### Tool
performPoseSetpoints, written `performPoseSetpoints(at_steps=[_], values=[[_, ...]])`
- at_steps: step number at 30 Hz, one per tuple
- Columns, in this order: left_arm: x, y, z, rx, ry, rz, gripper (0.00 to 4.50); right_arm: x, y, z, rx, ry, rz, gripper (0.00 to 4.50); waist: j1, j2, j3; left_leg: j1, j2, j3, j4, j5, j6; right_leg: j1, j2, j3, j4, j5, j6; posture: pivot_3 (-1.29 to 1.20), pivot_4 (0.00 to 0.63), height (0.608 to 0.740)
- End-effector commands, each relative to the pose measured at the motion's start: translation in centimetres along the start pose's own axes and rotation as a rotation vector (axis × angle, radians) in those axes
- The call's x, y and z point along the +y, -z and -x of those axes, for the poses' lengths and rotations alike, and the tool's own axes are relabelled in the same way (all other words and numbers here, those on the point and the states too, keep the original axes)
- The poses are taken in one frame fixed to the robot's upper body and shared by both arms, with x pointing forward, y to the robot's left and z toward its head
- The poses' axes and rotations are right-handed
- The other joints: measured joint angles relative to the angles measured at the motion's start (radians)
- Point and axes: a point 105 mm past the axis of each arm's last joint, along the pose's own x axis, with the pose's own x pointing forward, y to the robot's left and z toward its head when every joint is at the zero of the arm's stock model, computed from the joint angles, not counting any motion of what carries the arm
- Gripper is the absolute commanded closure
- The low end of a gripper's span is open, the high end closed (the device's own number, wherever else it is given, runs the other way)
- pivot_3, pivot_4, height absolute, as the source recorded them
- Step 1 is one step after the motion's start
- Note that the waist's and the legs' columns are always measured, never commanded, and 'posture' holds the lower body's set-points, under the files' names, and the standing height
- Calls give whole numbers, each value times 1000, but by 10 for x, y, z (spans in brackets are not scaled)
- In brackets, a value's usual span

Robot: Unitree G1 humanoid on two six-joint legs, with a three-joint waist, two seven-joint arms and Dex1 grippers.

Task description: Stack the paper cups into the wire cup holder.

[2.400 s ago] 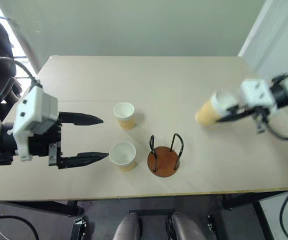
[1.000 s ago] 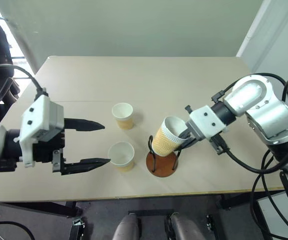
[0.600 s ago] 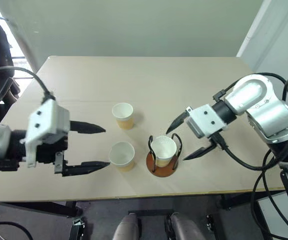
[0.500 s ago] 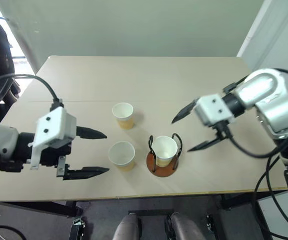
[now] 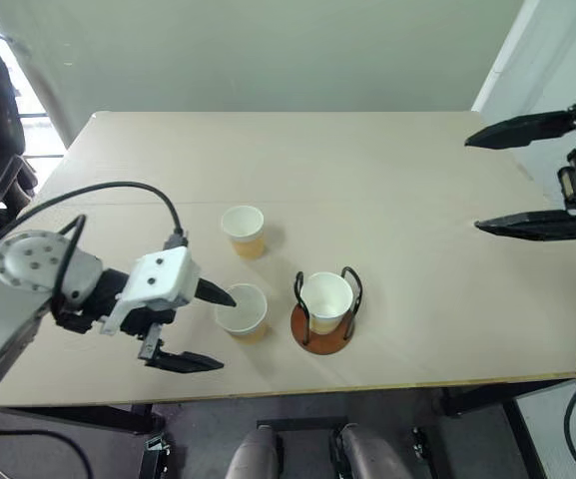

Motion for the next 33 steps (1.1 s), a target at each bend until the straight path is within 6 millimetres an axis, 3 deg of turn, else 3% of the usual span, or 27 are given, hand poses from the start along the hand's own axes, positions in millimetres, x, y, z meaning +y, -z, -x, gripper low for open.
performPoseSetpoints(at_steps=[1,14,17,27,28,33], values=[[1,3,-3,23,39,-21,0,12,-19,7,-17,29,30,45,0,0,0,0,0,0,0,0,0,0,0,0,0,0,0,0,150,740],[22,29,-21,120,64,-64,0,26,-23,15,23,122,-27,45,3,0,0,-1,0,0,2,0,1,0,0,1,-1,0,5,0,150,740],[22,28,-26,110,77,-71,571,26,-24,16,33,130,-27,0,4,0,0,-1,0,0,2,0,1,0,0,0,-1,1,7,0,150,740],[24,23,-24,96,75,-81,4245,22,-23,14,50,138,-25,0,5,0,0,-1,0,0,3,0,2,1,0,1,-1,4,13,0,150,740],[24,23,-24,97,78,-79,4476,22,-23,14,50,138,-24,0,5,0,0,-1,0,0,3,0,2,1,0,1,-1,4,14,0,150,740],[23,20,-22,85,65,-75,4476,19,-21,13,54,137,-19,0,5,1,0,-1,0,0,3,1,2,1,0,1,-1,4,14,0,150,740]])
